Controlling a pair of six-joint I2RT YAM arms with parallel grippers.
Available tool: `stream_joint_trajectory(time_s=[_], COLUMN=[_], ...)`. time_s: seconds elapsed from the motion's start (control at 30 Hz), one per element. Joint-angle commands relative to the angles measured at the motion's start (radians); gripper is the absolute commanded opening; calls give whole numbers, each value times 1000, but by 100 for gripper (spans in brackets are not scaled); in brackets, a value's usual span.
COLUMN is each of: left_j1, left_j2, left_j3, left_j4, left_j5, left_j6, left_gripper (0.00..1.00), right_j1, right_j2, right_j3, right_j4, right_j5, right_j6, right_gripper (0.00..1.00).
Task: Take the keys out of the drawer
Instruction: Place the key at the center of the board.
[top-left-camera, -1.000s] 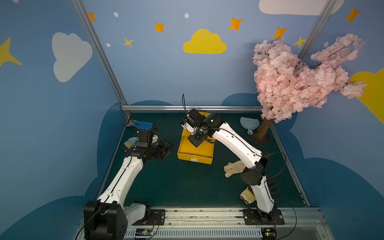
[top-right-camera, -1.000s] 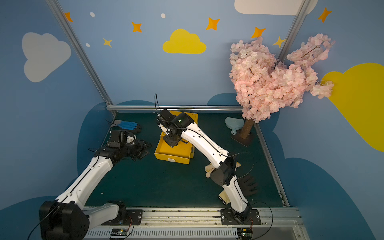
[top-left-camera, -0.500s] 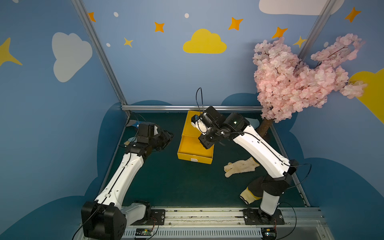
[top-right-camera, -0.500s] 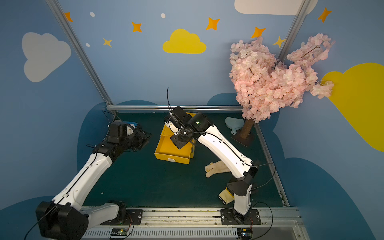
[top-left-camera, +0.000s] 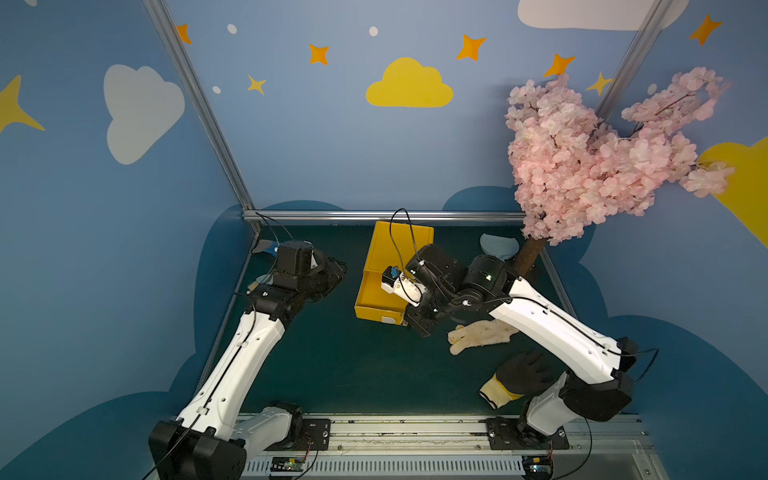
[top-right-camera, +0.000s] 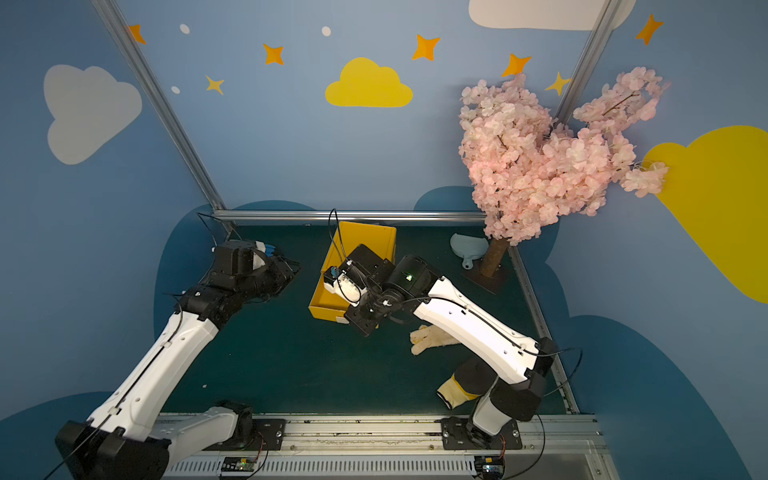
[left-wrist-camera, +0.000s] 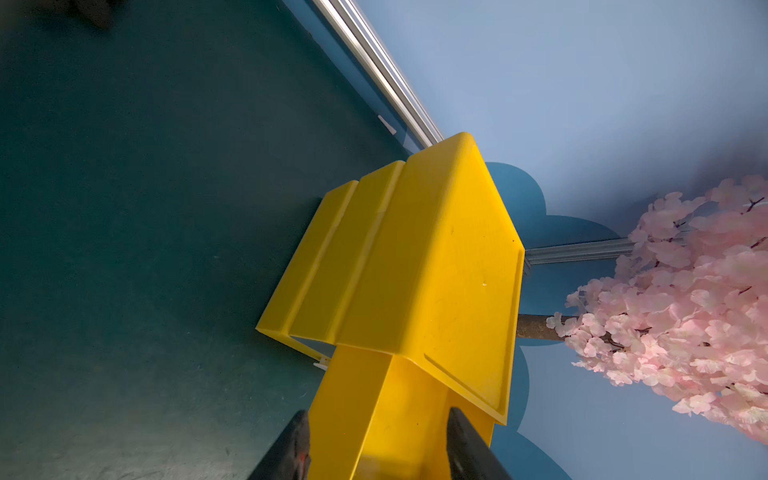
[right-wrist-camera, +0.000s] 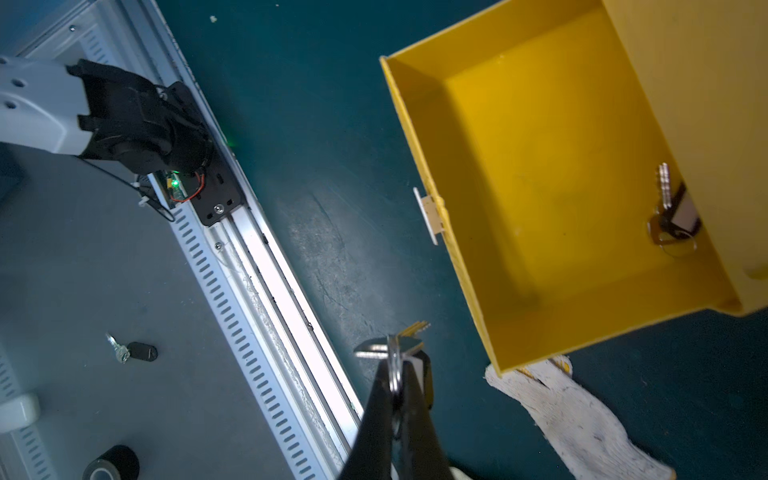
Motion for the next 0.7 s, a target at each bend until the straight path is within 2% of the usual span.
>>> stream_joint_trajectory(time_s=[0.0, 0.27, 0.43, 0.53, 0.57, 0.63, 0.67], left_j1=[-4, -11, -12, -19, -30, -51, -62], left_j2=[-76, -180, -189, -197, -209, -227, -233], left_j3=[29, 39, 41, 36, 23, 7, 6], left_j4=[-98, -222, -235, -258, -240, -232, -233], left_j5=[-44, -75, -76, -79, -81, -101, -111], left_j6=[35, 38, 156, 131, 126, 104, 96], left_gripper=[54, 53, 53, 53, 53, 53, 53], right_j1=[46, 100, 140, 155, 161, 172, 178], right_j2=[-21, -27, -31, -58, -73, -111, -130], right_j3=[-40, -270, -430, -472, -484, -509, -518], right_j4=[23, 39, 70, 73, 79, 90, 94], right_j5=[-12, 4, 79, 92, 90, 74, 69], right_j6=[-26, 50, 37, 54, 62, 69, 73], right_gripper=[0, 0, 0, 0, 5, 21, 25])
